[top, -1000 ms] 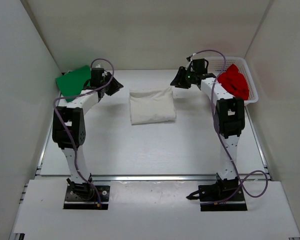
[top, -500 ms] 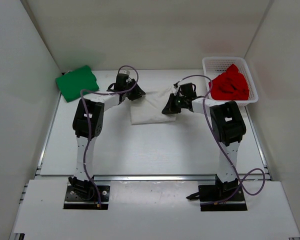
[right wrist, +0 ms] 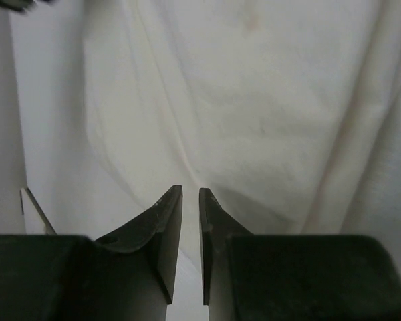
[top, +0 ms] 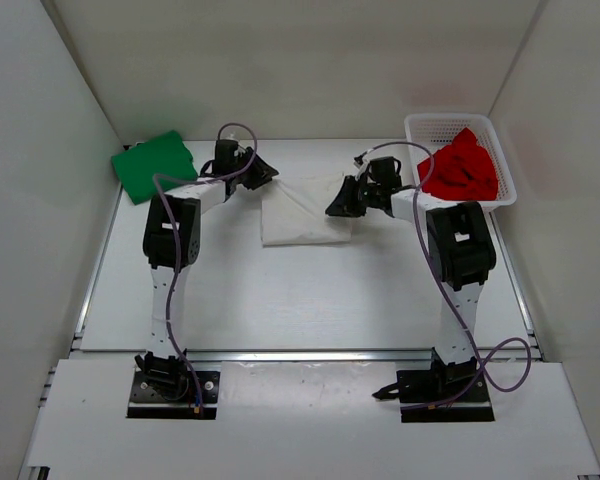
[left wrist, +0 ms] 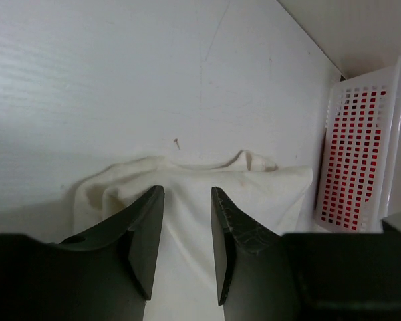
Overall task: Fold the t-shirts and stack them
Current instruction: Fold the long partially folded tshirt into a neat square
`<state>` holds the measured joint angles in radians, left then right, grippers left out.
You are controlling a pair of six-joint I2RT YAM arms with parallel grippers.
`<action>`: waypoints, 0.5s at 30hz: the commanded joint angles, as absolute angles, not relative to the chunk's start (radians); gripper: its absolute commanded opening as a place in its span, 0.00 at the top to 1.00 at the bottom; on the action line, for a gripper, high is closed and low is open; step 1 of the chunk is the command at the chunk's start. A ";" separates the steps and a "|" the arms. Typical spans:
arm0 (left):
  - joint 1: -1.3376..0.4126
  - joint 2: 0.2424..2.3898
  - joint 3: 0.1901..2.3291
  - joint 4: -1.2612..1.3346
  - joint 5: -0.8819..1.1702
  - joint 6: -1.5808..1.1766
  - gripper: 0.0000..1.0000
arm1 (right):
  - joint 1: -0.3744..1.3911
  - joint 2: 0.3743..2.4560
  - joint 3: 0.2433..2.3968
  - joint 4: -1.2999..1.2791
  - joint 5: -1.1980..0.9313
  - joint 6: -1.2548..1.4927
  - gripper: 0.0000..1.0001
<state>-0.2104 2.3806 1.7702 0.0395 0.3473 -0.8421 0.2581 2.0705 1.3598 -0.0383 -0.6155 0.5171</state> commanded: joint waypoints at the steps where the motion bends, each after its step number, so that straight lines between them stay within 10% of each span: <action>1: -0.215 2.183 1.628 0.130 0.371 -0.864 0.54 | 0.238 2.077 1.497 -0.006 -0.684 0.526 0.85; 15: -0.282 1.976 1.148 0.202 0.308 -0.896 0.57 | 0.160 2.549 2.055 -0.220 -0.632 0.560 0.98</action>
<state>-0.3164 2.0247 1.2110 0.1909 0.3241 -0.8661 0.1749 2.5092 1.9667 -0.1204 -0.6594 0.5613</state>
